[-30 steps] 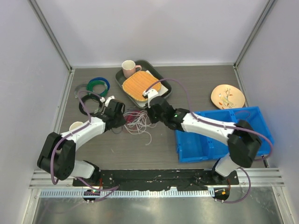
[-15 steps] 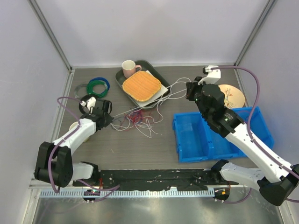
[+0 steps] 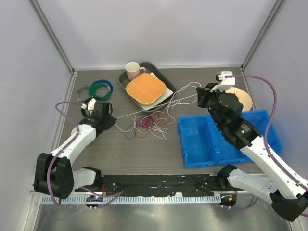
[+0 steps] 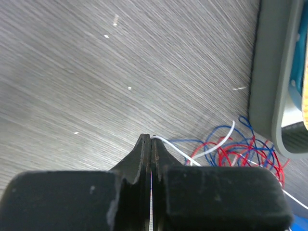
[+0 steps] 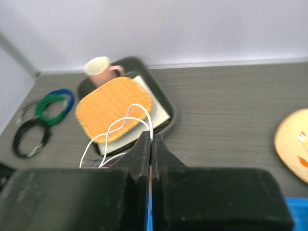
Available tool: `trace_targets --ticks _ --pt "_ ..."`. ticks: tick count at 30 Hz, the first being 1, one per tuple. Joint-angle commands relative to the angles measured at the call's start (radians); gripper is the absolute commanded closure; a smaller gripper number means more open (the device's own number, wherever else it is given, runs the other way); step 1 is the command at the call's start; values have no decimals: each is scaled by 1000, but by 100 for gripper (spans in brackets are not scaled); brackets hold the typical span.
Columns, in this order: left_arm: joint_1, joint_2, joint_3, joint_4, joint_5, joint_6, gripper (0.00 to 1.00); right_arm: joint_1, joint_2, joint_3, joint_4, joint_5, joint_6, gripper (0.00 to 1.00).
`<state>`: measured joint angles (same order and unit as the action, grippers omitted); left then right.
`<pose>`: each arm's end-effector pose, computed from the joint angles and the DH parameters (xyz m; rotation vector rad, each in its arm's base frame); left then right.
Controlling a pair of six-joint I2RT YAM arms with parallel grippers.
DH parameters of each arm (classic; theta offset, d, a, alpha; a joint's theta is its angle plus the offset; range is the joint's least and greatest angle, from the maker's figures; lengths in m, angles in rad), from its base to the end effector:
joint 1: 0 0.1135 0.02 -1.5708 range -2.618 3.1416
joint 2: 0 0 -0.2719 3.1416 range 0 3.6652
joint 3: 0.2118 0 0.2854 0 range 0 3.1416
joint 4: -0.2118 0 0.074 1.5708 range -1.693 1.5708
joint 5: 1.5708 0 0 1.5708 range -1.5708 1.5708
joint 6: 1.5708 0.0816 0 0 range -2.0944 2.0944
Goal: Untangle the cables
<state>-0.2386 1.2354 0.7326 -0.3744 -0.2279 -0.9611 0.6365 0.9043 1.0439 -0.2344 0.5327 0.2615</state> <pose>0.2978 -0.0535 0.1703 -0.9541 2.2404 -0.2666 0.2365 0.1233 0.4118 0.0923 1.6553 0.2397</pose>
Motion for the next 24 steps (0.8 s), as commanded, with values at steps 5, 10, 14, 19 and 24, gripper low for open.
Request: trace_targets --ticks 5,10,14,19,24 --pt "56 -126 -16 -158 -180 39 100 -37 181 180 44 -841 -143 88" --pt "56 -298 158 -213 -139 79 100 -32 361 346 -161 -1091 -229 37" --pt "56 -413 272 -164 -30 148 100 -11 398 349 -151 -1090 -362 22" --pt "55 -450 387 -126 202 196 100 113 358 188 103 -1074 -501 19" --pt "53 -468 424 -80 338 170 100 253 372 77 366 -979 -461 16"
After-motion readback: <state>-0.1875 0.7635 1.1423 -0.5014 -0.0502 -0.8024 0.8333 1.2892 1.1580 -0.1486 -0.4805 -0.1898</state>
